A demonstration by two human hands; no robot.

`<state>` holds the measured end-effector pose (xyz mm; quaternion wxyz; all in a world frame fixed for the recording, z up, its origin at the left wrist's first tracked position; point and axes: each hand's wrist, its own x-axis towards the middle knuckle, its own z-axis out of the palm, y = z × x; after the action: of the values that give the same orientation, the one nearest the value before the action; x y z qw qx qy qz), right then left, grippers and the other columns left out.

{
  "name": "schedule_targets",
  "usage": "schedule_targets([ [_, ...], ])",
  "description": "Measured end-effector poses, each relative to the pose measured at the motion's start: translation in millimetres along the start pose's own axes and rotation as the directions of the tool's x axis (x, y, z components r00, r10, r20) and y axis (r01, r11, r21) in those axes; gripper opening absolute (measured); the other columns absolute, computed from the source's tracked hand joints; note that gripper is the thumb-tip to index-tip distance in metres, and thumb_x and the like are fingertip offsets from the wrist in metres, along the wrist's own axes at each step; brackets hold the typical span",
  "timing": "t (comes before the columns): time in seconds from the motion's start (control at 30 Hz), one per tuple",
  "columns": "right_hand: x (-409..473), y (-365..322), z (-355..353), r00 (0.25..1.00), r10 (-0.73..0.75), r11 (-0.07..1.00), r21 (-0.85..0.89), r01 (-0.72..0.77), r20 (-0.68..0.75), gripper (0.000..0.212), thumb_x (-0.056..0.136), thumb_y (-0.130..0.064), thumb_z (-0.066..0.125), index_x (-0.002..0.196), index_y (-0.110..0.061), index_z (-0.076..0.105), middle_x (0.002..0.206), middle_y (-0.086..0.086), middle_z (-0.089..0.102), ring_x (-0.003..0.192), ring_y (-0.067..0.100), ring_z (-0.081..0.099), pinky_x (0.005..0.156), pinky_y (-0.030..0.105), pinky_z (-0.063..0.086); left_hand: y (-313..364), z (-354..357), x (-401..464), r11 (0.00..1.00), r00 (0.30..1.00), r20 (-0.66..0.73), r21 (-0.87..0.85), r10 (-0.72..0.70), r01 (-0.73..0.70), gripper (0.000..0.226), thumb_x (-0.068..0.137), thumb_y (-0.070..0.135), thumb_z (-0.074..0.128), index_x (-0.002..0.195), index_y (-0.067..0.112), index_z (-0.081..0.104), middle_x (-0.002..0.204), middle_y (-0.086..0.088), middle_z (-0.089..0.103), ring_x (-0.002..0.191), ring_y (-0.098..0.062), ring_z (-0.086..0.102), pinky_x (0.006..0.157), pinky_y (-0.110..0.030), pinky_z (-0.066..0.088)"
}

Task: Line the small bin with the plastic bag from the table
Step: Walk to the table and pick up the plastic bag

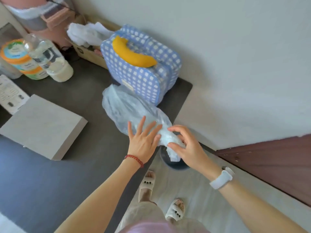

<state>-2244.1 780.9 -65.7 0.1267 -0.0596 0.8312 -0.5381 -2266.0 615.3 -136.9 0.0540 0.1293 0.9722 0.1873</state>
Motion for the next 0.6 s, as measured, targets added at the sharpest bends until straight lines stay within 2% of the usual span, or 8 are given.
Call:
schedule_targets([
  [0.07,-20,5,-21,0.995,-0.004,1.000,0.027,0.007,-0.104,0.024,0.079,-0.013,0.058,0.089,-0.034,0.058,0.101,-0.015,0.056,0.098,-0.007,0.054,0.087,0.004,0.038,33,7,2,0.994,0.986,0.152,-0.088,0.071,-0.058,0.068,0.088,0.055,0.002,0.128,0.026,0.049,0.135,0.006,0.055,0.143,-0.018,0.021,0.116,-0.054,-0.009],
  [0.1,-31,10,-31,0.986,-0.003,1.000,0.013,0.006,-0.170,0.019,0.079,-0.012,0.058,0.085,-0.029,0.062,0.095,-0.015,0.058,0.094,-0.011,0.054,0.086,0.002,0.038,52,12,2,0.988,0.962,0.254,-0.137,0.102,-0.069,0.064,0.089,0.052,0.007,0.127,0.023,0.050,0.135,0.004,0.055,0.142,-0.015,0.023,0.118,-0.051,-0.006],
  [0.17,-53,28,-52,0.949,-0.003,0.999,-0.051,-0.013,-0.314,0.013,0.079,-0.008,0.058,0.082,-0.017,0.066,0.088,-0.016,0.059,0.088,-0.014,0.055,0.082,0.000,0.039,89,21,-5,0.965,0.908,0.387,-0.256,0.159,-0.059,0.054,0.091,0.046,0.023,0.117,0.015,0.058,0.126,-0.006,0.060,0.129,-0.022,0.044,0.116,-0.044,0.017],
  [0.23,-78,51,-73,0.903,-0.008,0.988,-0.145,-0.060,-0.429,0.011,0.079,-0.002,0.058,0.084,-0.004,0.067,0.084,-0.009,0.060,0.085,-0.010,0.055,0.079,-0.002,0.037,122,30,-16,0.928,0.915,0.358,-0.370,0.187,-0.045,0.049,0.089,0.044,0.031,0.111,0.013,0.062,0.117,-0.009,0.064,0.114,-0.026,0.054,0.101,-0.035,0.040],
  [0.33,-117,80,-102,0.850,0.012,0.956,-0.243,-0.164,-0.526,0.012,0.080,0.003,0.058,0.090,0.003,0.064,0.090,0.016,0.063,0.085,0.005,0.053,0.081,-0.004,0.034,160,44,-32,0.902,0.955,0.205,-0.416,0.212,-0.111,0.050,0.086,0.041,0.032,0.118,0.014,0.059,0.119,-0.007,0.064,0.114,-0.024,0.056,0.090,-0.033,0.047],
  [0.43,-149,101,-123,0.819,0.031,0.921,-0.301,-0.245,-0.573,0.016,0.081,0.004,0.059,0.097,0.004,0.062,0.102,0.022,0.057,0.090,0.007,0.050,0.083,-0.005,0.029,185,59,-38,0.906,0.966,0.096,-0.379,0.240,-0.188,0.048,0.084,0.035,0.032,0.113,0.010,0.062,0.112,-0.010,0.067,0.107,-0.029,0.060,0.089,-0.039,0.050],
  [0.53,-171,122,-138,0.786,0.102,0.874,-0.323,-0.363,-0.609,0.020,0.084,0.000,0.059,0.103,0.005,0.061,0.110,0.023,0.054,0.092,0.028,0.057,0.080,0.011,0.032,204,75,-40,0.928,0.971,0.063,-0.314,0.229,-0.199,0.042,0.085,0.030,0.037,0.110,0.009,0.063,0.110,-0.010,0.068,0.106,-0.030,0.062,0.091,-0.043,0.049],
  [0.6,-178,134,-142,0.785,0.142,0.843,-0.342,-0.416,-0.604,0.017,0.086,-0.004,0.057,0.101,0.004,0.062,0.108,0.020,0.057,0.092,0.032,0.059,0.077,0.020,0.035,210,81,-39,0.949,0.977,0.054,-0.253,0.207,-0.187,0.034,0.084,0.024,0.045,0.108,0.010,0.064,0.109,-0.009,0.070,0.105,-0.028,0.063,0.091,-0.043,0.048],
])
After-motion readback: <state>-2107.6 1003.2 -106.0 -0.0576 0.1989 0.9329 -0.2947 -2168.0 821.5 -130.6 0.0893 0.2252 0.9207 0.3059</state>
